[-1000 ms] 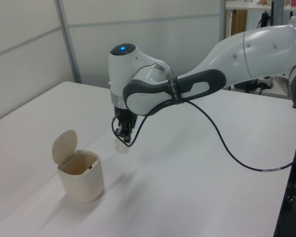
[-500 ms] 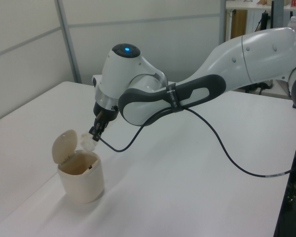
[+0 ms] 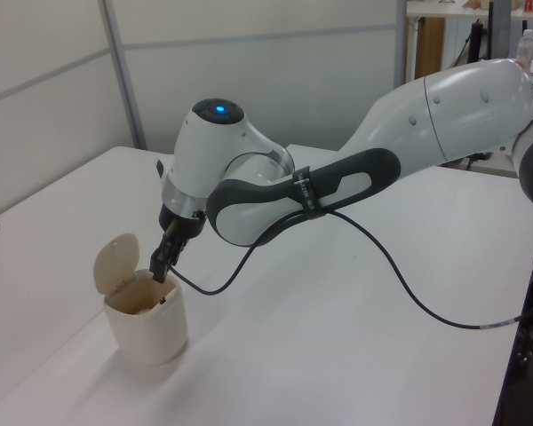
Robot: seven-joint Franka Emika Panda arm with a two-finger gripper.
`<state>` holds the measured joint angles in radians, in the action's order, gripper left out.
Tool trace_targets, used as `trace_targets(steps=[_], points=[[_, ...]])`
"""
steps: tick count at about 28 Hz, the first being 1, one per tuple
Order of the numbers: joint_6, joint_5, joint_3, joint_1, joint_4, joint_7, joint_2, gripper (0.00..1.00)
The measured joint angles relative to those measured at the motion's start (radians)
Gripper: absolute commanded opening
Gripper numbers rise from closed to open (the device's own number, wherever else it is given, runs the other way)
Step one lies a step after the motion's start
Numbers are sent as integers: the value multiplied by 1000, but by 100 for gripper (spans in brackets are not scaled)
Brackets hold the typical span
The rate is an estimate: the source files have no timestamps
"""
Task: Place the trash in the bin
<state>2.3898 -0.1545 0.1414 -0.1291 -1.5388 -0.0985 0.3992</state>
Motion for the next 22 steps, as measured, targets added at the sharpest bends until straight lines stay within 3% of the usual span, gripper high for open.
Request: trace_targets(steps=[9,16,22], points=[[-251,0,-26,36,23,0,-44,100],[-532,17,-32,145,72,81,-142,100],[-631,40,-35,221,96,94,-218,100]])
